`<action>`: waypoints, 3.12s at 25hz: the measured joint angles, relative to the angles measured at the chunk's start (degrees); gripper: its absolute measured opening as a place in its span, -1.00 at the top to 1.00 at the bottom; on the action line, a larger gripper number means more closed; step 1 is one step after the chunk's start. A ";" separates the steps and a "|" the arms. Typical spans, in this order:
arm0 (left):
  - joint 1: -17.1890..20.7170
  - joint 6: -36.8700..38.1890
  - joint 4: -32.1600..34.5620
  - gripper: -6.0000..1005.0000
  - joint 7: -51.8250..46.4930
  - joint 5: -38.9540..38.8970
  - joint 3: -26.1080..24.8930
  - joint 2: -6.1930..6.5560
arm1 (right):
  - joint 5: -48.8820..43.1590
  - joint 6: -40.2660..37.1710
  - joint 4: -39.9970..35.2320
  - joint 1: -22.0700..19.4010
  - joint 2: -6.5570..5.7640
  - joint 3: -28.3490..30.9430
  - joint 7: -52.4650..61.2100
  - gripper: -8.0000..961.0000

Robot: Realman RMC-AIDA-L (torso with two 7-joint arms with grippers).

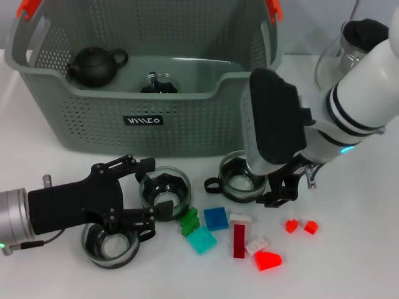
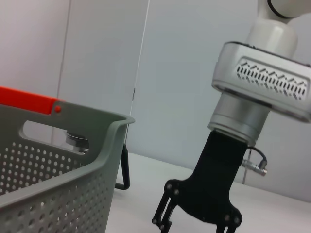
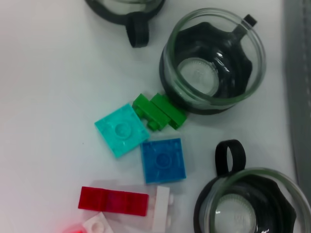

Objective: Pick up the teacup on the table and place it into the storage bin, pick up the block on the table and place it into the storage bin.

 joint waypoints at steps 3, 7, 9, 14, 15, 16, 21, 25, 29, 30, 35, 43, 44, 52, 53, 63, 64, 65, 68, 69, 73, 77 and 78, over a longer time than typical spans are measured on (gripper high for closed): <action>0.00 0.00 -0.14 -0.86 0.00 0.00 0.00 0.01 | -0.02 1.38 0.77 0.26 0.00 -1.09 -0.95 -0.33; -0.02 0.00 -0.47 -0.86 0.00 0.00 0.00 0.02 | -0.01 3.08 2.78 1.10 0.10 -2.35 -1.48 -0.33; -0.02 -0.12 -0.50 -0.86 0.00 0.00 0.01 0.02 | 0.08 4.14 4.02 1.43 0.18 -3.03 -1.72 -0.33; 0.05 -0.55 -0.51 -0.86 -0.11 0.00 0.01 0.02 | 0.33 5.86 5.86 1.74 0.32 -4.39 -1.88 -0.32; 0.05 -0.57 -0.51 -0.86 -0.11 0.00 0.01 0.02 | 0.40 5.94 6.17 1.82 0.36 -4.49 -1.89 -0.32; 0.05 -0.59 -0.51 -0.86 -0.12 0.00 0.01 0.02 | 0.45 5.97 6.58 1.90 0.39 -4.54 -1.89 -0.32; 0.03 -0.83 -0.67 -0.86 -0.10 0.00 -0.03 0.02 | 1.35 5.74 7.25 2.01 0.44 -4.68 -1.92 -0.32; 0.01 -1.10 -0.68 -0.86 -0.10 0.00 -0.07 0.02 | 2.12 5.38 7.28 1.95 0.33 -4.69 -1.94 -0.32; 0.00 -1.33 -0.68 -0.86 -0.11 0.00 -0.08 0.02 | 2.14 5.44 7.65 1.92 0.29 -4.74 -1.95 -0.32; 0.00 -1.34 -0.68 -0.86 -0.11 0.00 -0.08 0.02 | 2.14 5.48 7.80 1.97 0.30 -4.76 -1.95 -0.32; 0.00 -1.41 -0.68 -0.86 -0.09 0.00 -0.08 0.02 | 2.12 5.59 8.02 2.08 0.27 -4.70 -1.78 -0.32; 0.00 -1.59 -0.68 -0.86 -0.02 0.00 -0.08 0.02 | 1.84 5.32 8.91 2.26 0.17 -4.27 -1.45 0.19; 0.00 -1.60 -0.71 -0.86 -0.02 0.00 -0.08 0.02 | 1.84 5.31 9.09 2.31 0.17 -4.26 -1.44 0.28; 0.06 -1.60 -1.37 -0.86 0.00 0.00 -0.08 0.19 | 2.09 4.41 9.53 2.69 0.10 -3.60 -1.11 0.87; 0.08 -1.60 -1.37 -0.86 0.00 0.00 -0.08 0.20 | 2.10 4.13 9.34 2.69 0.09 -3.36 -1.09 0.87; 0.00 -1.02 -1.34 -0.86 -0.04 0.00 -0.07 0.54 | 2.42 -5.88 0.09 0.67 0.07 1.16 1.46 0.87; 0.00 -0.95 -1.30 -0.86 -0.05 0.00 -0.08 0.56 | 2.64 -7.56 -1.92 0.18 0.05 1.94 1.98 0.87; 0.00 -0.91 -1.29 -0.86 -0.05 0.00 -0.08 0.57 | 2.96 -9.39 -3.83 -0.18 0.03 2.94 2.47 0.87; -0.06 -0.87 -1.29 -0.86 -0.01 0.00 -0.08 0.64 | 4.62 -15.18 -9.13 -0.62 0.00 6.33 4.06 0.87; -0.09 -0.87 -1.29 -0.86 0.00 0.00 -0.08 0.65 | 5.32 -16.95 -10.98 -0.65 -0.01 7.40 4.78 0.87; -0.17 -0.87 -1.25 -0.86 0.01 0.00 -0.07 0.64 | 9.65 -24.23 -18.59 0.45 -0.08 12.98 8.05 0.87; -0.23 -0.86 -1.10 -0.86 0.01 -0.01 -0.08 0.70 | 16.61 -27.89 -24.76 3.29 -0.10 20.86 10.34 0.87; -0.23 -0.86 -1.07 -0.86 0.01 -0.01 -0.08 0.71 | 18.00 -27.82 -25.76 4.01 -0.08 23.33 10.40 0.87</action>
